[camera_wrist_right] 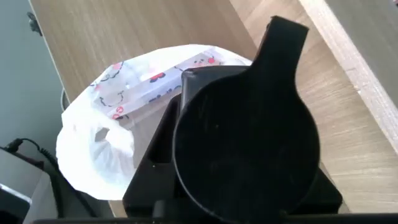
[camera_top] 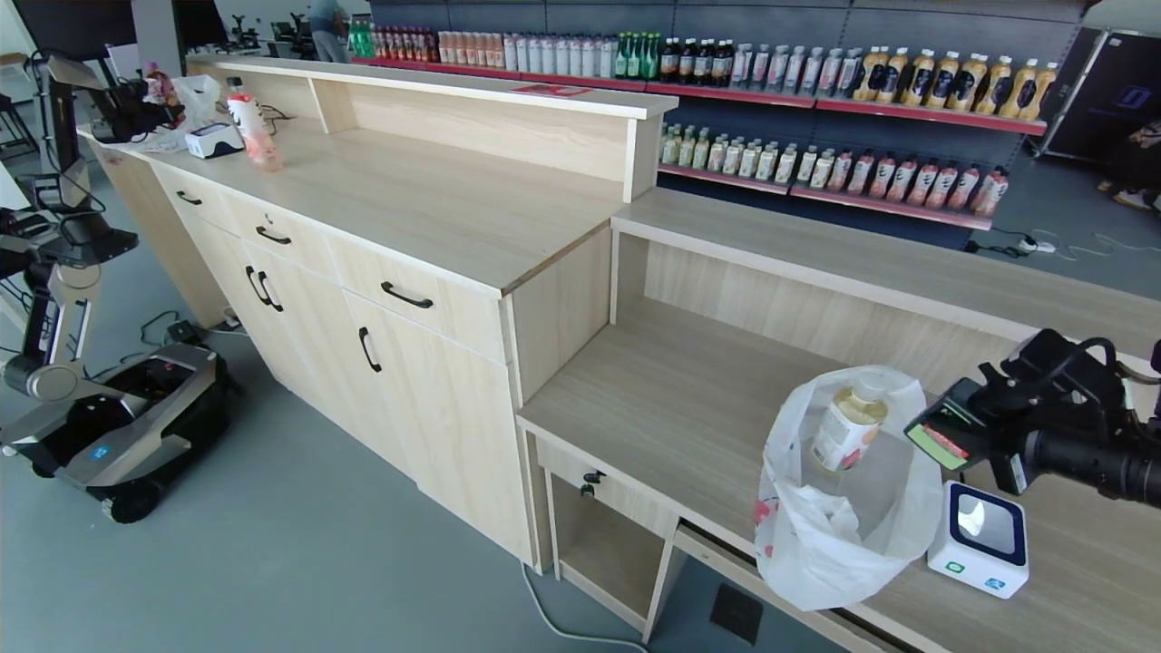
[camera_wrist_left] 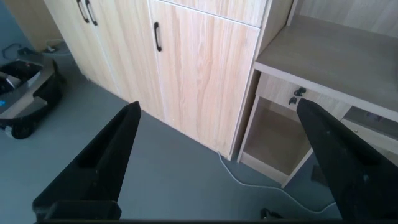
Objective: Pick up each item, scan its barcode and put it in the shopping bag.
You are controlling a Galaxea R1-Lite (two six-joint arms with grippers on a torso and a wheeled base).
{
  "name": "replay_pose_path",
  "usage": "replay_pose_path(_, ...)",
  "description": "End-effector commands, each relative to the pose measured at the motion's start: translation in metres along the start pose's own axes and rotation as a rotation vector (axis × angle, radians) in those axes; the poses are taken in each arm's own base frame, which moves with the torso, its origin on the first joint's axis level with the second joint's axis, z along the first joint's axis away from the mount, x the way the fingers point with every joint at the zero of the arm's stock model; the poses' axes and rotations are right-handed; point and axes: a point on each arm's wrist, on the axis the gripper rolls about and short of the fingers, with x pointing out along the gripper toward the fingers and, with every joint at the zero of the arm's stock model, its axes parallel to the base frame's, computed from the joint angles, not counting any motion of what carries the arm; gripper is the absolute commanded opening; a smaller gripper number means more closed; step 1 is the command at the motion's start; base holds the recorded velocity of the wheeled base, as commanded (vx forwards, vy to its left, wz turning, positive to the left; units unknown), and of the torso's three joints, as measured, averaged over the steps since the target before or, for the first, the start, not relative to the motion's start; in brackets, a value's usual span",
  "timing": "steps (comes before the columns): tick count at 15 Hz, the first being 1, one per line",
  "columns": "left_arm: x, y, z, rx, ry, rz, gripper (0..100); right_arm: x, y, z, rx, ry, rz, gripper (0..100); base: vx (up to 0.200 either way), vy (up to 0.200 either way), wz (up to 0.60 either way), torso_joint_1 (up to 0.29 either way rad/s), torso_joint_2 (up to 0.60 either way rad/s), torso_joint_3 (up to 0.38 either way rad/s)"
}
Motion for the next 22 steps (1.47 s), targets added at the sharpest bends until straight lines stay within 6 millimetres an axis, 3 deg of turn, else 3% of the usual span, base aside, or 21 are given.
replay_pose_path(1,0.000,0.000,0.000,0.000,0.000,0.000,100,0.026,0.019,-0.038,0.092,0.119,0.132,0,0.000,0.000,0.00,0.000,0.00,0.000)
replay_pose_path(5,0.000,0.000,0.000,0.000,0.000,0.000,100,0.059,0.027,-0.068,0.126,0.151,0.202,0,0.000,0.000,0.00,0.000,0.00,0.000)
replay_pose_path(11,0.000,0.000,0.000,0.000,0.000,0.000,100,0.111,0.046,-0.103,0.088,0.046,0.274,0,0.000,0.000,0.00,0.000,0.00,0.000)
replay_pose_path(14,0.000,0.000,0.000,0.000,0.000,0.000,100,0.134,0.046,-0.116,0.084,0.040,0.275,0,0.000,0.000,0.00,0.000,0.00,0.000)
replay_pose_path(17,0.000,0.000,0.000,0.000,0.000,0.000,100,0.149,0.046,-0.127,0.081,0.036,0.272,0,0.000,0.000,0.00,0.000,0.00,0.000)
replay_pose_path(22,0.000,0.000,0.000,0.000,0.000,0.000,100,0.154,0.050,-0.139,0.095,0.051,0.278,0,0.000,0.000,0.00,0.000,0.00,0.000)
